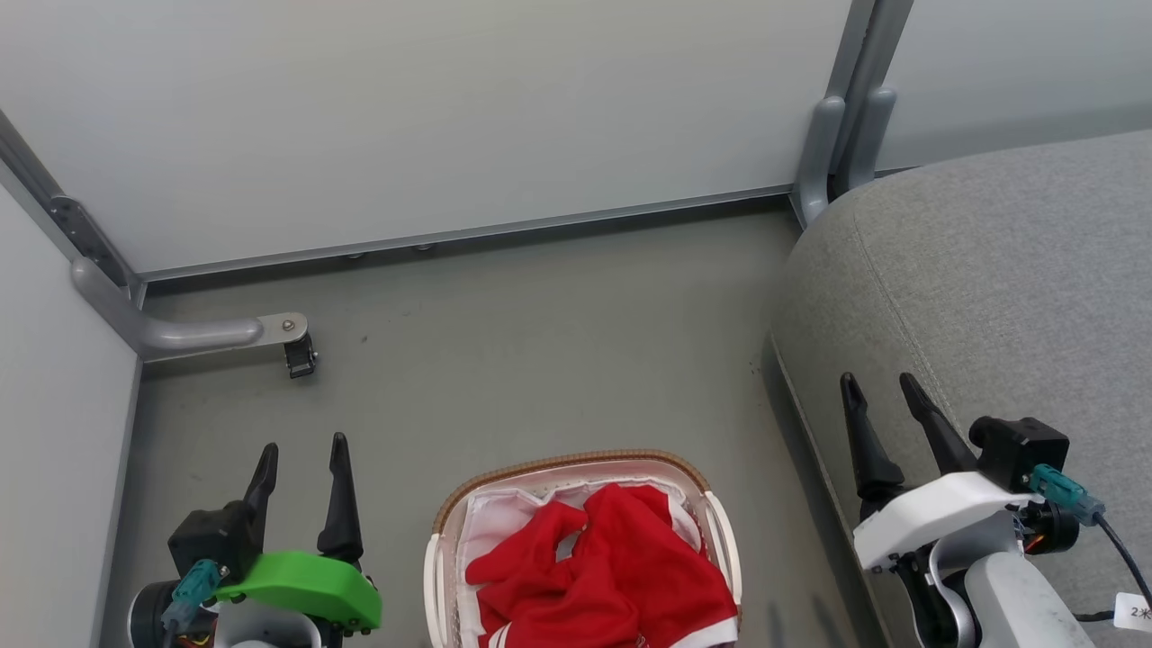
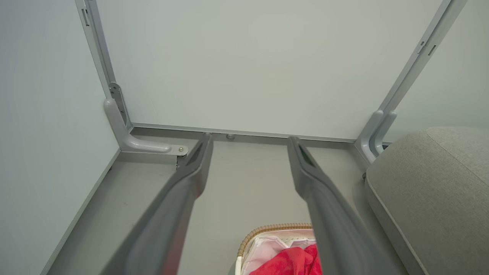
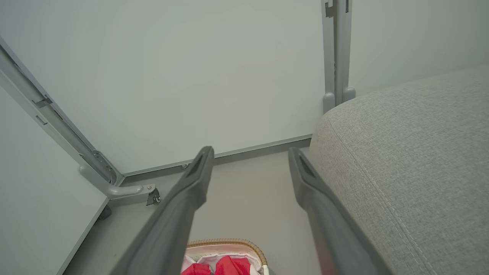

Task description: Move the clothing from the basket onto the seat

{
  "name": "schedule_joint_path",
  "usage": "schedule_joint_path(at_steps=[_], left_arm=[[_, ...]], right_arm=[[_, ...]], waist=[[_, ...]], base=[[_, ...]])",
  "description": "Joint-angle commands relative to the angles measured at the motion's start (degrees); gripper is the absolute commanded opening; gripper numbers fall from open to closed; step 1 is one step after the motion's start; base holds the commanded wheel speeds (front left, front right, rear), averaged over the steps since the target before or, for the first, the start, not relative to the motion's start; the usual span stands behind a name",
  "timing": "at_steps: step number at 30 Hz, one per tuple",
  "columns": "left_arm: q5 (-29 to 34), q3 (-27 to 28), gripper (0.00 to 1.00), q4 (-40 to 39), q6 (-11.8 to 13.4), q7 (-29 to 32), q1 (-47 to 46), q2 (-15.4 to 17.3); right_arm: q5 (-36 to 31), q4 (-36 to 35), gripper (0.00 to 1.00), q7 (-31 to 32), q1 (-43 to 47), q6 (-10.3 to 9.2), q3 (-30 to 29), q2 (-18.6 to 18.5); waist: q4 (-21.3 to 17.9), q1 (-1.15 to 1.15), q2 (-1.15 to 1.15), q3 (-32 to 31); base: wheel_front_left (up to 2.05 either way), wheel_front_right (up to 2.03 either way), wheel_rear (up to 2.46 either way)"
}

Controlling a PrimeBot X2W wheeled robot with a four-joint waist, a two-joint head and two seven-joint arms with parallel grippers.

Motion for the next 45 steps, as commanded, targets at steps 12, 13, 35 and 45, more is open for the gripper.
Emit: schedule_joint_path(at_steps=[12,13,35,45], left_arm=[[5.6,0.6,1.00,1.1,-0.7,-1.8,1.8,-0.1],[5.8,0.6,1.00,1.0,-0.8,-1.9,1.9,-0.1],[9.6,-5.9,1.00,4.2,-1.6,-3.4,-6.7,-0.1],[9.8,-10.7,1.00,10.0,-2.5,-3.4,-12.2,0.0]], right_arm=[[-5.7,3.1,1.00,-1.8,-0.2,0.01,1.4,-0.3],[-6.2,3.1,1.00,-2.0,-0.2,0.01,1.5,-0.3],[-11.1,-1.2,1.00,-3.6,-7.1,0.01,3.3,-0.9],[-10.7,-2.9,1.00,-3.6,-10.5,0.00,4.0,-1.1]], waist=[[0.0,0.00,0.00,-0.1],[0.0,0.00,0.00,-0.1],[-4.4,0.00,0.00,14.6],[-8.0,0.00,0.00,22.5]], base=[[0.00,0.00,0.00],[0.00,0.00,0.00],[0.00,0.00,0.00],[0.00,0.00,0.00]])
